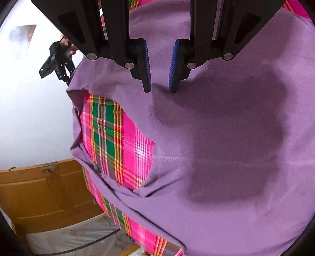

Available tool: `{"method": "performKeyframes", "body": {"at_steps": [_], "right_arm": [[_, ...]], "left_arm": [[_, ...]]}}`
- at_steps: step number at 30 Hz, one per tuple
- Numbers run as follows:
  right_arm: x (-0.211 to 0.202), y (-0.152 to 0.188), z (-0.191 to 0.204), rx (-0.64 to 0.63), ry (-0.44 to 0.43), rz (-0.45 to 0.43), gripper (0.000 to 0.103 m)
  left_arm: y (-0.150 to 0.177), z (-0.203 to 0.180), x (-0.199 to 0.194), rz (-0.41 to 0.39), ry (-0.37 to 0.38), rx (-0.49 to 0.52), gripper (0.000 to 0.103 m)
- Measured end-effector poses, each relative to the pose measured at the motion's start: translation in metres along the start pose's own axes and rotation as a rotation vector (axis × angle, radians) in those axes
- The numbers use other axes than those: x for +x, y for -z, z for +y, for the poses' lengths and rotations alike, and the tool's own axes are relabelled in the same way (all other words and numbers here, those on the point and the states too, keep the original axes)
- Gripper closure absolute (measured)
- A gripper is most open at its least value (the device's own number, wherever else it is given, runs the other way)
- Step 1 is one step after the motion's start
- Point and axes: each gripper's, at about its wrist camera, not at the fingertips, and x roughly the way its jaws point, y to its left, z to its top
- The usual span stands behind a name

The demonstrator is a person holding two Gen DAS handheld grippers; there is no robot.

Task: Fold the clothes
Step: 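Lift the sweatshirt with the right gripper and fold it over the body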

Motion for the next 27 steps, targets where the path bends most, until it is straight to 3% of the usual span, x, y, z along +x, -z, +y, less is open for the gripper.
{"method": "performKeyframes", "body": {"at_steps": [1, 4, 7, 15, 27], "right_arm": [[0.002, -0.001, -0.002, 0.009, -0.007, -0.002, 0.060], [0.006, -0.003, -0.008, 0.027, -0.011, -0.020, 0.091], [-0.002, -0.003, -0.010, 0.010, 0.008, -0.057, 0.098], [-0.051, 0.005, -0.029, 0.031, 0.049, -0.180, 0.099], [-0.100, 0.039, -0.066, 0.100, 0.095, -0.244, 0.099]], "left_arm": [[0.000, -0.001, 0.003, 0.004, -0.002, -0.001, 0.086], [0.000, -0.004, 0.009, 0.013, -0.004, -0.005, 0.086], [0.000, -0.005, 0.011, 0.012, -0.005, -0.012, 0.086], [0.004, -0.007, 0.012, 0.003, -0.006, -0.025, 0.086], [0.023, -0.007, 0.012, 0.008, 0.016, -0.022, 0.086]]}}
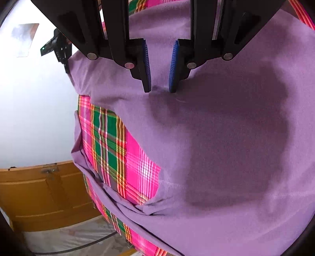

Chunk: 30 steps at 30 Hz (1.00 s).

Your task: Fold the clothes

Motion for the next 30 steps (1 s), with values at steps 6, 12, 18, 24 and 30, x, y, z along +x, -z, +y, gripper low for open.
{"method": "performKeyframes", "body": {"at_steps": [6, 12, 18, 24, 30], "right_arm": [[-0.013, 0.014, -0.023, 0.041, 0.045, 0.000, 0.099], [-0.015, 0.017, -0.027, 0.027, 0.092, -0.001, 0.099], [-0.003, 0.026, -0.037, 0.039, 0.158, 0.062, 0.096], [-0.016, 0.024, -0.027, -0.015, 0.264, 0.032, 0.093], [-0.026, 0.025, 0.020, -0.165, 0.300, -0.033, 0.084]], "left_arm": [[0.015, 0.006, -0.004, 0.008, 0.015, -0.002, 0.086], [0.028, 0.014, -0.008, 0.015, 0.041, -0.014, 0.083], [0.049, 0.020, -0.012, 0.064, 0.052, 0.037, 0.083], [0.069, 0.026, -0.016, 0.129, 0.062, 0.075, 0.083], [0.079, 0.028, -0.018, 0.155, 0.053, 0.097, 0.083]]}}
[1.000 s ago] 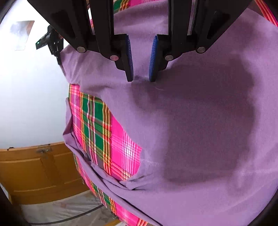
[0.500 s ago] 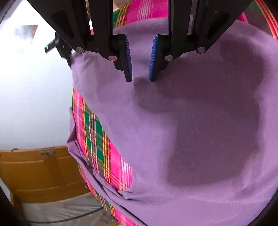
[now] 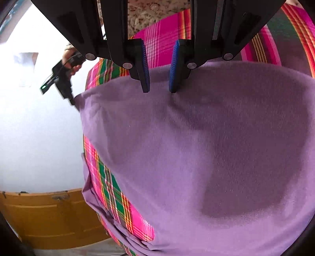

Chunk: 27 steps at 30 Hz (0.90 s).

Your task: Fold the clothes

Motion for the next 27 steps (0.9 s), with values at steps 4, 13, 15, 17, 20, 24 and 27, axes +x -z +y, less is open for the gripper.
{"method": "performKeyframes", "body": {"at_steps": [4, 13, 15, 17, 20, 24, 27], "right_arm": [[0.003, -0.003, 0.003, -0.006, 0.087, 0.004, 0.080], [0.009, -0.012, -0.029, 0.094, 0.216, 0.047, 0.080], [0.008, -0.016, -0.022, 0.091, 0.199, 0.030, 0.079], [0.006, -0.018, -0.014, 0.079, 0.185, 0.014, 0.079], [0.002, -0.021, -0.002, 0.043, 0.165, -0.028, 0.079], [-0.004, -0.024, 0.007, 0.045, 0.145, -0.077, 0.078], [-0.002, -0.028, 0.011, 0.062, 0.132, -0.079, 0.075]], "left_arm": [[0.007, 0.002, 0.000, 0.022, 0.011, 0.007, 0.083], [0.004, -0.002, -0.021, 0.003, -0.031, 0.041, 0.083], [-0.007, -0.007, -0.033, -0.039, -0.047, 0.048, 0.082], [-0.025, -0.016, -0.047, -0.104, -0.091, 0.066, 0.082], [-0.053, -0.032, -0.065, -0.199, -0.161, 0.090, 0.082], [-0.094, -0.048, -0.067, -0.274, -0.256, 0.151, 0.077], [-0.126, -0.055, -0.052, -0.295, -0.371, 0.179, 0.077]]}}
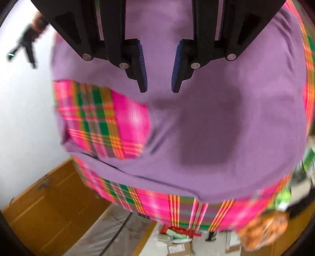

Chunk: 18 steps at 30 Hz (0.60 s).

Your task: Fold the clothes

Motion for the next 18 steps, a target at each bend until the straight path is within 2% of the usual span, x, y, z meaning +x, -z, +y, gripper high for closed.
{"method": "performKeyframes", "body": {"at_steps": [4, 9, 12, 14, 18], "right_arm": [[0.007, -0.001, 0.012, -0.021, -0.006, 0.017, 0.075], [0.021, 0.002, 0.029, -0.043, -0.029, 0.045, 0.075], [0.029, 0.001, 0.043, -0.065, -0.050, 0.057, 0.075], [0.031, 0.000, 0.055, -0.080, -0.066, 0.054, 0.075], [0.035, -0.003, 0.086, -0.142, -0.114, 0.046, 0.075]], "left_arm": [[-0.022, -0.018, 0.030, 0.027, -0.036, 0.061, 0.077], [-0.041, -0.026, 0.055, 0.026, -0.161, 0.110, 0.077], [-0.043, -0.030, 0.066, 0.057, -0.188, 0.141, 0.077], [-0.043, -0.032, 0.068, 0.047, -0.206, 0.169, 0.077], [-0.048, -0.026, 0.068, 0.038, -0.191, 0.145, 0.077]]}}
